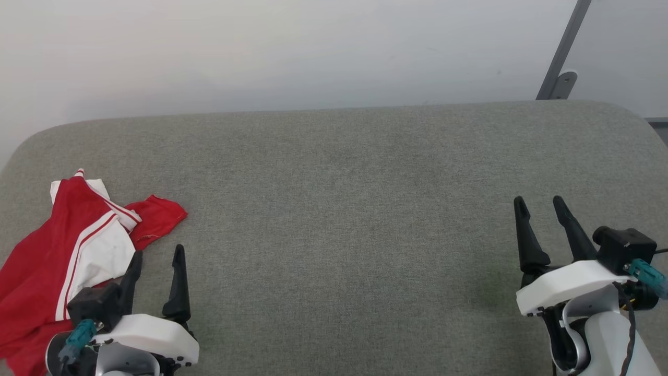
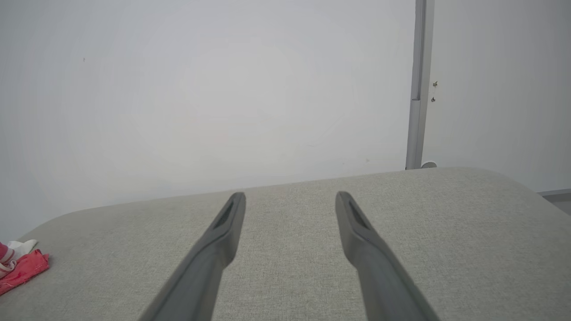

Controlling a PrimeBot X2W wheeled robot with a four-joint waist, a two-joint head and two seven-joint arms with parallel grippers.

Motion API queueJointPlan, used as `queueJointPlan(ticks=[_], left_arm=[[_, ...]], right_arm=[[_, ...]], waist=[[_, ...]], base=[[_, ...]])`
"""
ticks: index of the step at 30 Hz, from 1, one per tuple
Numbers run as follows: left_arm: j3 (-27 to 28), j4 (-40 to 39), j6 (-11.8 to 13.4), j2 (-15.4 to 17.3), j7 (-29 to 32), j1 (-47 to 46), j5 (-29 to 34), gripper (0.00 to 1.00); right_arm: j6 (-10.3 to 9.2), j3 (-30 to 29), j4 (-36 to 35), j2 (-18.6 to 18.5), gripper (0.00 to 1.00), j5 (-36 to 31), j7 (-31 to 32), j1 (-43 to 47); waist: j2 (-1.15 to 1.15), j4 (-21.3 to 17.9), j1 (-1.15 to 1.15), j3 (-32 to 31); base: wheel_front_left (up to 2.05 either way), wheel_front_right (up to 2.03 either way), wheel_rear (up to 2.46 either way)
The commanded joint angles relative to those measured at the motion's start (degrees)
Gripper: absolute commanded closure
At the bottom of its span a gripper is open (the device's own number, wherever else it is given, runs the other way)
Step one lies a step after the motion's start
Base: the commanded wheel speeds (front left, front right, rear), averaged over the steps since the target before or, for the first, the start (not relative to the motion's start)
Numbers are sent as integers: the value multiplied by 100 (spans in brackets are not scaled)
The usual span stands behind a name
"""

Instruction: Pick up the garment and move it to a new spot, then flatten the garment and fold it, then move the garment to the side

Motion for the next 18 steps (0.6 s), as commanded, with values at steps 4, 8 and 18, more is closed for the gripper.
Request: queueJointPlan(ticks=[4,8,18], left_arm=[[18,9,-35,7,-105,-3,251,0],[53,39,-68,-11,-160,-1,416,0],[206,134,-235,-62,-269,-131,769,0]], right_arm=[[0,-2,-3,-45,0,-219,-106,-108],[0,1,37,-42,0,-370,-154,-104],[0,-147,29,-13,0,-719,-267,-109]], waist=[[0,4,0,-1],[0,2,0,1],[0,52,0,68]], base=[[0,0,0],[0,0,0],[0,0,0]])
